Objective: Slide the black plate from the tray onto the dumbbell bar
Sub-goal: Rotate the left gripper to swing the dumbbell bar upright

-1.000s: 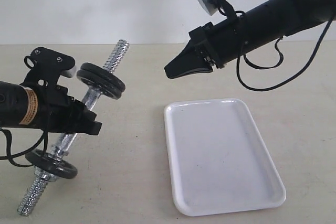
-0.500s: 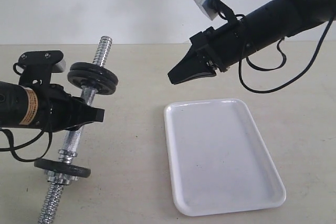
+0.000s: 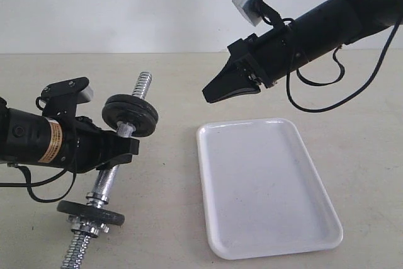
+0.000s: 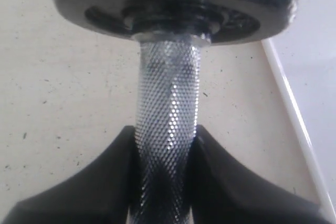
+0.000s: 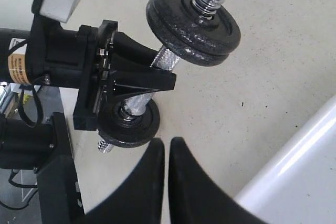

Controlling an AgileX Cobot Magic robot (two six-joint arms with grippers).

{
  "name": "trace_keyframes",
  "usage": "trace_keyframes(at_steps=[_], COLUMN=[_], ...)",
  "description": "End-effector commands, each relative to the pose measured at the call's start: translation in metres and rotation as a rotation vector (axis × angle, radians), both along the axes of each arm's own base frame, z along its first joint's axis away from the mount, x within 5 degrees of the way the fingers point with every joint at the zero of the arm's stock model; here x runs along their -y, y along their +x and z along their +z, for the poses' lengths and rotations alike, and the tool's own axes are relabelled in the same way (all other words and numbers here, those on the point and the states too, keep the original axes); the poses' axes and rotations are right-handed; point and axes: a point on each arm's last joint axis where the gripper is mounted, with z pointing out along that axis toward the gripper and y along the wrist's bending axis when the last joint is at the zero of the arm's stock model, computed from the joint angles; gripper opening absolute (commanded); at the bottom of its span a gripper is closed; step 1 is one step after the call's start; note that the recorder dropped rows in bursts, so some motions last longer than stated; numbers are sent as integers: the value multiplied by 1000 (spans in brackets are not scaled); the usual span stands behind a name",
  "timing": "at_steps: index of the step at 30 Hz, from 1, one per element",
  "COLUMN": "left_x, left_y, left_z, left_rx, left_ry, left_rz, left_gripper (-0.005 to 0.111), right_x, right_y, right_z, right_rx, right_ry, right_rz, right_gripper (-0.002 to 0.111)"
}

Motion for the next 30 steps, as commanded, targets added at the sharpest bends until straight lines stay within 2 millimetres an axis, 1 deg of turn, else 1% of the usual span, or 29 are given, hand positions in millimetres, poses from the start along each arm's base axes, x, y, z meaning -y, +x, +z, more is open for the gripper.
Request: trace_keyframes(at_steps=[1,5,11,18,23,30], left_x=[15,16,21,22,25,27], left_y=[7,9,9,9,8,5], left_z=[30,28,32,33,35,35], left_rx=[84,67,63,37,28,-8], left_ry=[-163,-191,-276,-322,-372,-399], left_rz=[-49,-19,-13,14,-3,2], left_gripper=[4,4,4,4,4,4], right_x=[1,1,1,1,1,1], right_y=[-2,-2,-2,-2,-2,-2], right_z=[7,7,7,7,6,6], right_rx=[20,20,20,22,23,20], right_ry=[2,2,2,2,-7,-7], right_rz=[11,11,11,13,16,15], right_gripper=[0,0,0,0,0,0])
